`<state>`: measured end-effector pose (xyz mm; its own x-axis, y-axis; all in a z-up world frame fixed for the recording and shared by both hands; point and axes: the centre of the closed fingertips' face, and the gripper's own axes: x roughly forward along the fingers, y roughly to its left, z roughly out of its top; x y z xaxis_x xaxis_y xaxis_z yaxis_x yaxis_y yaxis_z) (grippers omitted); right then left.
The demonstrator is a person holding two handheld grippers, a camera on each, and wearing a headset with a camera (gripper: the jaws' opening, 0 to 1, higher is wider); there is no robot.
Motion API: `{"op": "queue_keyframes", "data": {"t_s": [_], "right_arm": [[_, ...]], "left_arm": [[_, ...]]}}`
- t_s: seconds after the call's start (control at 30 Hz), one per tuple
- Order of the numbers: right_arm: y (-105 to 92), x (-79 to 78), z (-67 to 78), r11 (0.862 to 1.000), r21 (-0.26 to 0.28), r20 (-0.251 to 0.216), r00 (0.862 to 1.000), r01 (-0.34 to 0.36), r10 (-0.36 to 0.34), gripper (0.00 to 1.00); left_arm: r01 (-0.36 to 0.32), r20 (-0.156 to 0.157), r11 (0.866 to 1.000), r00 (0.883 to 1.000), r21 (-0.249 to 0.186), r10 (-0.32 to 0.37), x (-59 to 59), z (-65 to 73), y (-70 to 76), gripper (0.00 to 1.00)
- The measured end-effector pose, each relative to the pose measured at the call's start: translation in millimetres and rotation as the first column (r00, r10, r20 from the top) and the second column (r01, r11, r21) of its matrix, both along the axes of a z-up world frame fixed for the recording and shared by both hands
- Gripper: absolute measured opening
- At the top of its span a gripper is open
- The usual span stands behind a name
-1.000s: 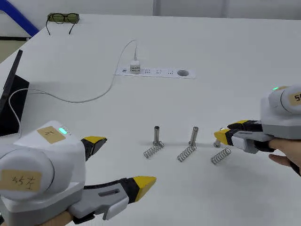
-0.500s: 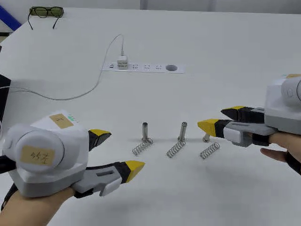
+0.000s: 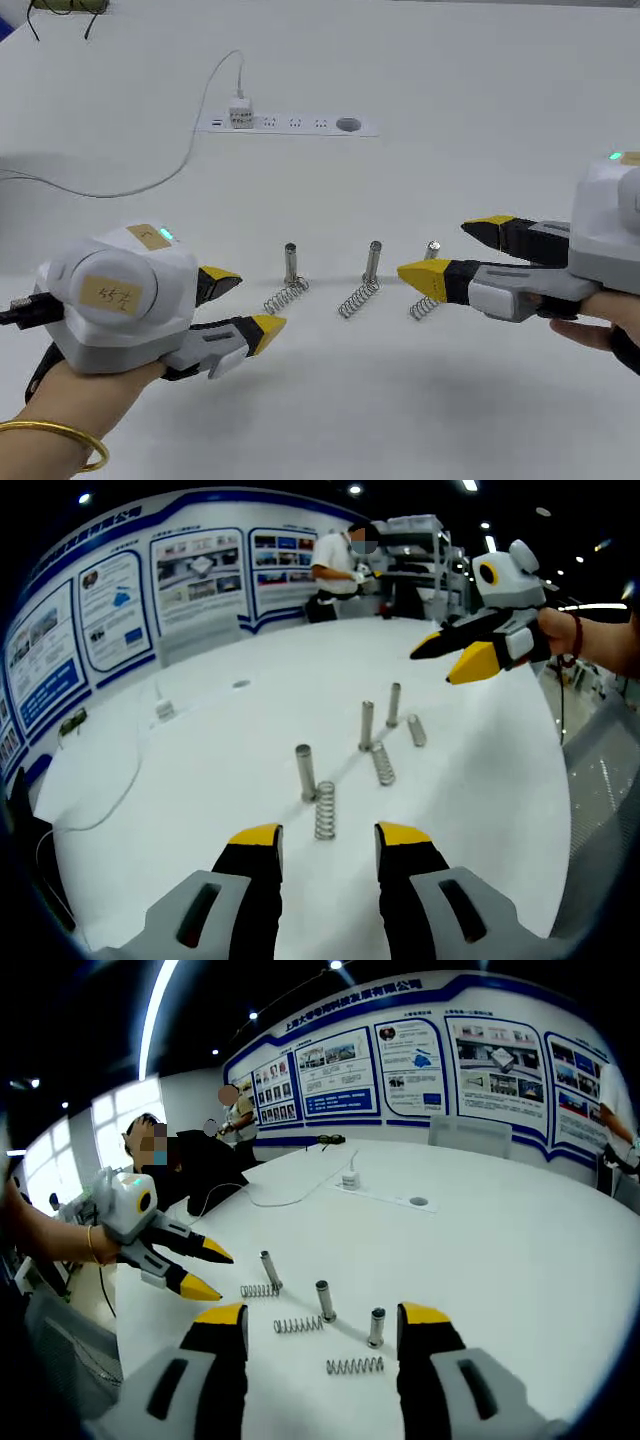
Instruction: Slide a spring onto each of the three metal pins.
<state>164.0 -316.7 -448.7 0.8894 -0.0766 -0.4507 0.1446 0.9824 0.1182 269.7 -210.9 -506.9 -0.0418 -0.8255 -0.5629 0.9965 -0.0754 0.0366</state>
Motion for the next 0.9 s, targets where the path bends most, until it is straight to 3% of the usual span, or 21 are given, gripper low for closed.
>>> {"op": "queue_keyframes", "data": {"t_s": [0.17,0.3,0.7,0.9], "right_arm": [[5.8,-4.7,-7.8,1.0,0.008,-0.008,1.0,-0.012,0.012,0.62],[8.9,-8.1,-12.0,1.0,0.013,-0.004,1.0,-0.016,0.016,0.63],[13.9,-17.1,-21.3,0.999,0.035,-0.021,1.0,-0.002,0.003,0.63],[15.5,-18.8,-23.4,0.998,0.06,-0.024,1.0,0.006,-0.004,0.63]], "left_arm": [[0.019,0.01,1.0,1.0,0.011,-0.019,5.8,-9.0,-7.6,0.33],[0.02,-0.017,1.0,1.0,0.017,-0.02,9.2,-14.0,-10.9,0.31],[0.059,-0.012,0.996,0.998,0.074,-0.059,6.4,-32.5,-14.0,0.23],[0.072,-0.018,0.994,0.997,0.08,-0.07,3.6,-33.3,-18.8,0.18]]}}
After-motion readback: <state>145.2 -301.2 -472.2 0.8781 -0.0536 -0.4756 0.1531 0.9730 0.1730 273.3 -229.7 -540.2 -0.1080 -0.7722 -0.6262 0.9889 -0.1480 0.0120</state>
